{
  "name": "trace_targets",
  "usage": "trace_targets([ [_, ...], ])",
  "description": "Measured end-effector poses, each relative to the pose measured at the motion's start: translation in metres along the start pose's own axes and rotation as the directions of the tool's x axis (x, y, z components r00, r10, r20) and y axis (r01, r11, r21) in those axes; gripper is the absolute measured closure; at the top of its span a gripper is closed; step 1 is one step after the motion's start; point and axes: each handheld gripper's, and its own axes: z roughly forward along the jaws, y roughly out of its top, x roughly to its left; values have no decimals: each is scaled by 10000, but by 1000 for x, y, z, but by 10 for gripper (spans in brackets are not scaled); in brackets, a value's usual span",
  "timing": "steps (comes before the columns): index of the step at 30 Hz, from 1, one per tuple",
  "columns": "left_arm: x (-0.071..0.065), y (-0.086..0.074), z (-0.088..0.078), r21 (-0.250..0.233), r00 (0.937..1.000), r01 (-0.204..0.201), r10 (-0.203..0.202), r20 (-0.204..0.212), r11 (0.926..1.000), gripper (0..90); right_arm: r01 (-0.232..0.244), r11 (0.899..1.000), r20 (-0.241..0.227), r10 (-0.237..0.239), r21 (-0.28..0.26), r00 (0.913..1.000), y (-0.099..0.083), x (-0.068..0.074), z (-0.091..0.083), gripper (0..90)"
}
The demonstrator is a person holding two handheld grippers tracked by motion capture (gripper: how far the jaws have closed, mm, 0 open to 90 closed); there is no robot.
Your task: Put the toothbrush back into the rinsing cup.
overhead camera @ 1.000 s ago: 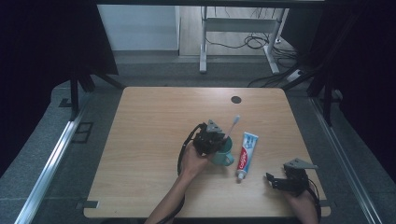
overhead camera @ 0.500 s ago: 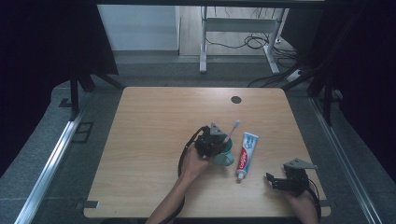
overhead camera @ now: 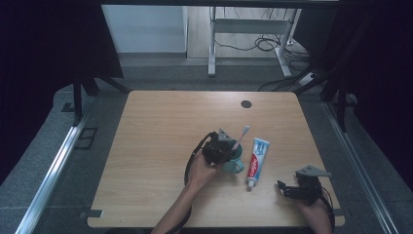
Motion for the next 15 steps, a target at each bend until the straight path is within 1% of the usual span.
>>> trace_targets([
  [4, -1, 1, -1, -48, 10000, -13, 13, 3, 10000, 670, -1, 10000, -3, 1, 4, 10000, 0, 0, 0, 134],
  [6, -1, 1, -1, -70, 10000, -92, 92, 12, 9999, 644, -14, 10000, -3, 14, 5, 10000, 0, 0, 0, 134],
  [7, -2, 2, -2, -84, 10000, -26, 26, 10, 10000, 636, -13, 10000, -7, 13, 8, 10000, 0, 0, 0, 134],
  [8, -2, 2, -2, -116, 10000, -94, 94, 14, 9999, 628, -14, 10000, -3, 14, 6, 10000, 0, 0, 0, 134],
  [9, -2, 3, -2, -119, 10000, -69, 69, 32, 9999, 618, 4, 10000, -1, -4, 3, 10000, 0, 0, 0, 134],
  [10, -2, 4, -3, -128, 9999, -138, 139, 60, 9998, 608, 0, 10000, -1, 0, 3, 10000, 0, 0, 0, 134],
  [11, -3, 4, -4, -133, 9999, -91, 92, 66, 9999, 599, 3, 10000, -2, -3, 4, 10000, 0, 0, 0, 134],
  [15, -4, 7, -8, -257, 9999, -131, 131, 26, 9996, 570, -11, 10000, -4, 11, 7, 10000, 0, 0, 0, 134],
])
